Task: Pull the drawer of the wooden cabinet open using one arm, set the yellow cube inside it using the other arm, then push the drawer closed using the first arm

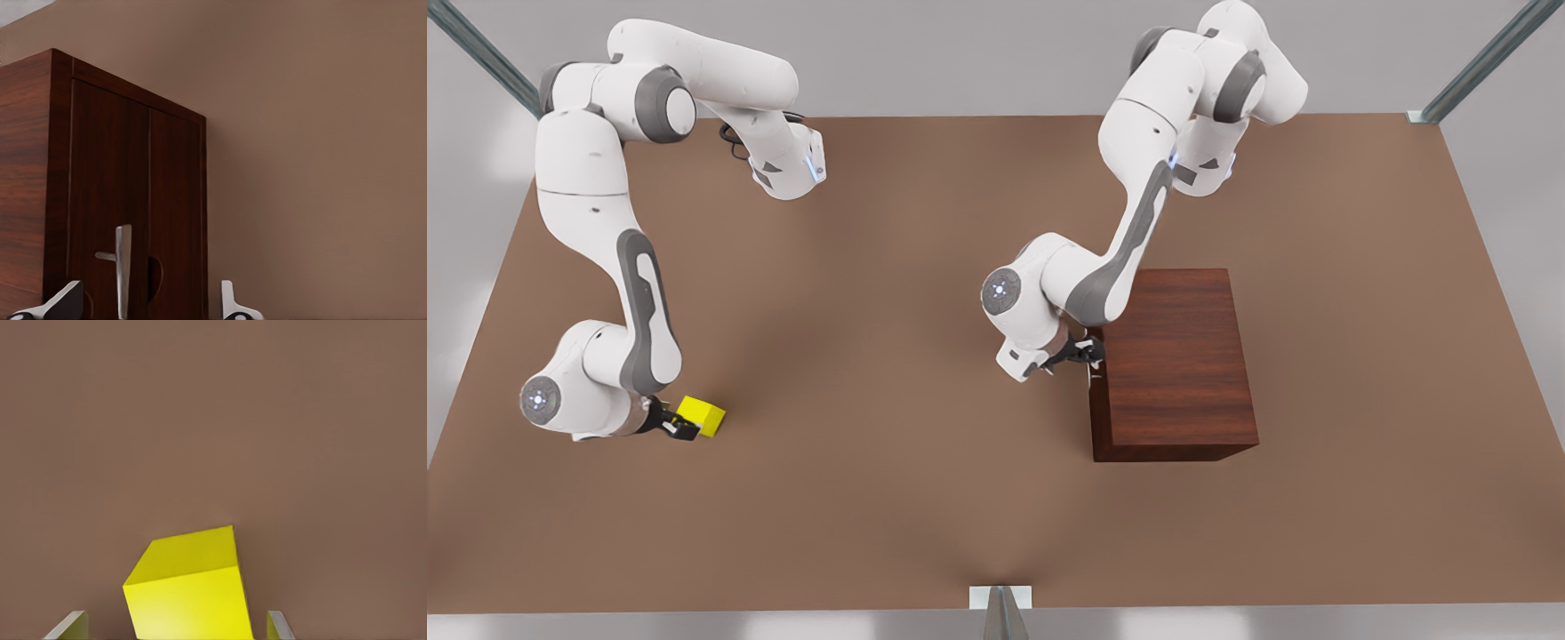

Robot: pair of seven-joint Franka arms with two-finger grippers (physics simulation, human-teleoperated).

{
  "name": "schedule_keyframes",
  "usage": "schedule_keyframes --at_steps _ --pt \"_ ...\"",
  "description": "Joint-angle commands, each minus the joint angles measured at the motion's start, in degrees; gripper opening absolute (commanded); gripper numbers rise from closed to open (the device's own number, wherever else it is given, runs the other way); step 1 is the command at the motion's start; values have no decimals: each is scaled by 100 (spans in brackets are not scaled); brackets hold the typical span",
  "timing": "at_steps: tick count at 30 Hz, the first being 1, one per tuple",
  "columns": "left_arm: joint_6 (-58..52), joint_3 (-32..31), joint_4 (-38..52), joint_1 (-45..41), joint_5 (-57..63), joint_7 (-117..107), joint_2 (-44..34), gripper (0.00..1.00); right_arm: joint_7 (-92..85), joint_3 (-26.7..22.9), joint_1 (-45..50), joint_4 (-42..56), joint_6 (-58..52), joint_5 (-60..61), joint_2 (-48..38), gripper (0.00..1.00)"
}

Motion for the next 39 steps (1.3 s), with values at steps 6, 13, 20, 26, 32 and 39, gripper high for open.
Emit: schedule_keyframes --at_steps 6,13,20,26,32,39 --pt "302 9 -22 -67 175 -1499 232 100 86 9 5 -196 141 -36 38 100" --pt "443 26 66 -76 193 -1798 346 100 -29 9 5 -310 150 -54 240 100" --pt "548 -9 225 -243 184 -2132 364 100 -29 1 6 -275 396 -168 363 100" --pt "847 -123 480 -270 175 -2457 504 100 -20 1 14 -266 388 -168 372 100" --pt "856 -255 813 -261 175 -2563 628 100 -20 1 14 -266 361 -168 372 100" --pt "1181 -396 937 -261 43 -2958 689 100 -20 1 23 -258 335 -168 363 100"
